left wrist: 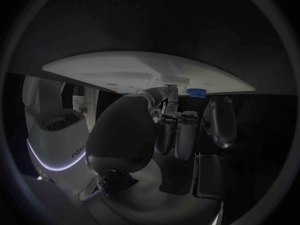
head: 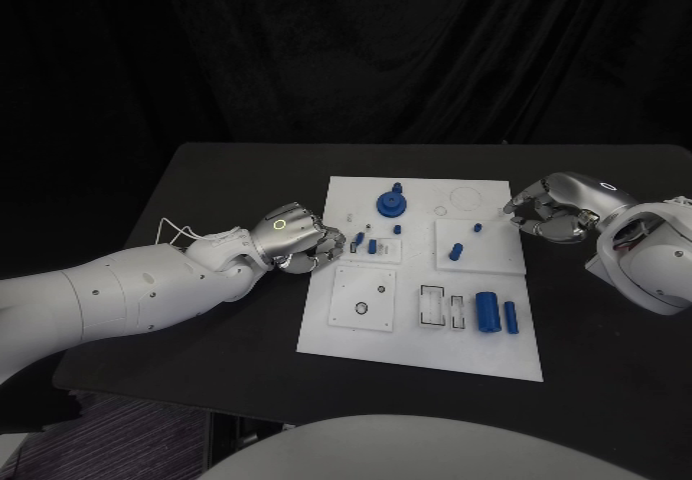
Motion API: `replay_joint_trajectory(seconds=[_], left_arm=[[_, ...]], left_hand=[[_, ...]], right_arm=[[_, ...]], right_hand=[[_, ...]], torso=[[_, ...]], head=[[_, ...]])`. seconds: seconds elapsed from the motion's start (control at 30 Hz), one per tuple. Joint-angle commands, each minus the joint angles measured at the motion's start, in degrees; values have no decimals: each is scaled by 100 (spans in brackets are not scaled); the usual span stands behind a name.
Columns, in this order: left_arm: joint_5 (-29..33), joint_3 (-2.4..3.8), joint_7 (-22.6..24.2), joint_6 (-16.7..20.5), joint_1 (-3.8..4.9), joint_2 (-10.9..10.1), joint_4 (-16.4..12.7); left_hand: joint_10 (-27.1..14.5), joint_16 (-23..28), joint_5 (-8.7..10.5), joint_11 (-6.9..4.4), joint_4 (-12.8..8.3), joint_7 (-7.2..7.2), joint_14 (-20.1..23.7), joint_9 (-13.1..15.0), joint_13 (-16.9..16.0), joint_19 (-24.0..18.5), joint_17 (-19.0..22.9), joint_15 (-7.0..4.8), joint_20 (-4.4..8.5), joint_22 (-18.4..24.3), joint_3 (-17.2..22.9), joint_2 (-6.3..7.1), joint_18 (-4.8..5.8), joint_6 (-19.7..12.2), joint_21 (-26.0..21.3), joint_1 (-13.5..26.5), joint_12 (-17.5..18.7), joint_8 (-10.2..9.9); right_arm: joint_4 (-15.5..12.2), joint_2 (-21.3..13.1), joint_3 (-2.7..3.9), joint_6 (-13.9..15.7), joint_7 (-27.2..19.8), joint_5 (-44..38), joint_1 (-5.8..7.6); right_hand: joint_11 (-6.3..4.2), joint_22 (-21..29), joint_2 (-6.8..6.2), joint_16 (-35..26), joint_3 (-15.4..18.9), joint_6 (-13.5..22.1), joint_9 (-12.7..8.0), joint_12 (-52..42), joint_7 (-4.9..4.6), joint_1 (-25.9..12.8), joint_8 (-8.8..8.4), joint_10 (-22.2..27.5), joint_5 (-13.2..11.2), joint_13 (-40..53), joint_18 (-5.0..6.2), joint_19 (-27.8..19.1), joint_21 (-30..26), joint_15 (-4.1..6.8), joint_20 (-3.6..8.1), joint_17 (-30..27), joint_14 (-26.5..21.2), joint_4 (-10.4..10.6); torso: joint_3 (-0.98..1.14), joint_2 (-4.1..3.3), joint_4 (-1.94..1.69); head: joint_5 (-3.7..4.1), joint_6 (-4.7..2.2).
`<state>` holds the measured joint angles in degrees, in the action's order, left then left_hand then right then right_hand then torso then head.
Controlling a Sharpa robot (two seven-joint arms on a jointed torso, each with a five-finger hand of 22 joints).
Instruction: Assemble the parts on the task board
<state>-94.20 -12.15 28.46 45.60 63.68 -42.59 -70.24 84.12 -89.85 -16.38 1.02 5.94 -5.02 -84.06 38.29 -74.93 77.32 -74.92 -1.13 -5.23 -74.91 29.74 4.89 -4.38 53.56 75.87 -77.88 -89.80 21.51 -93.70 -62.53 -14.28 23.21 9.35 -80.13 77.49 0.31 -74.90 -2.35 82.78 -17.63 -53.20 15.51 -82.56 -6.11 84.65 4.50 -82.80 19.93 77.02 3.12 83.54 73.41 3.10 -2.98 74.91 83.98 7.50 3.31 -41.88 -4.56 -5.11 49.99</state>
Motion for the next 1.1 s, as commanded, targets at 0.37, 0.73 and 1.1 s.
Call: replay_joint_trajectory(seconds=[0.37, 0.73, 1.1], left_arm=[[-11, -2, 40, -10, -16, -11, -2], [-11, -1, 29, 229, -17, -106, -79], [-5, 2, -196, 761, 15, -462, -577]], left_hand=[[588, -15, 56, 11, 46, 6, -594, -39, -1507, -4, -1508, 1, -1, -1008, 88, 62, 62, -54, 10, 27, -20, -85], [588, -15, 81, 16, 62, 0, -594, -52, -1507, 30, -1508, 3, -2, -1021, 105, 75, 71, -58, 46, 23, -20, -97], [588, -15, 999, -12, 1057, -47, -594, -815, -1507, 269, -1508, -43, 15, -1088, -267, 206, 126, -471, 246, 370, -20, -1087]], right_arm=[[-7, -7, 3, -18, -1, -13, -16], [-10, -16, 3, -22, -9, -13, -16], [-61, -45, 4, 77, -58, -13, -14]], right_hand=[[-22, -1000, -46, -32, 5, -28, 1, 23, 13, -26, -2, 9, 29, 405, 62, 10, -26, 58, 35, 751, 402, -29], [-20, -1002, -54, -27, -3, -32, 0, 19, 13, -45, -3, 4, 28, 411, 61, 13, -27, 56, 36, 756, 404, -41], [-17, -1003, -64, -30, 11, -31, -2, 36, 10, -96, -6, 20, -5, 392, 60, 16, -27, 54, 36, 752, 404, -21]], torso=[[1, -2, 0], [2, -2, 0], [-3, -1, -3]], head=[[3, 1], [32, 1], [56, 1]])
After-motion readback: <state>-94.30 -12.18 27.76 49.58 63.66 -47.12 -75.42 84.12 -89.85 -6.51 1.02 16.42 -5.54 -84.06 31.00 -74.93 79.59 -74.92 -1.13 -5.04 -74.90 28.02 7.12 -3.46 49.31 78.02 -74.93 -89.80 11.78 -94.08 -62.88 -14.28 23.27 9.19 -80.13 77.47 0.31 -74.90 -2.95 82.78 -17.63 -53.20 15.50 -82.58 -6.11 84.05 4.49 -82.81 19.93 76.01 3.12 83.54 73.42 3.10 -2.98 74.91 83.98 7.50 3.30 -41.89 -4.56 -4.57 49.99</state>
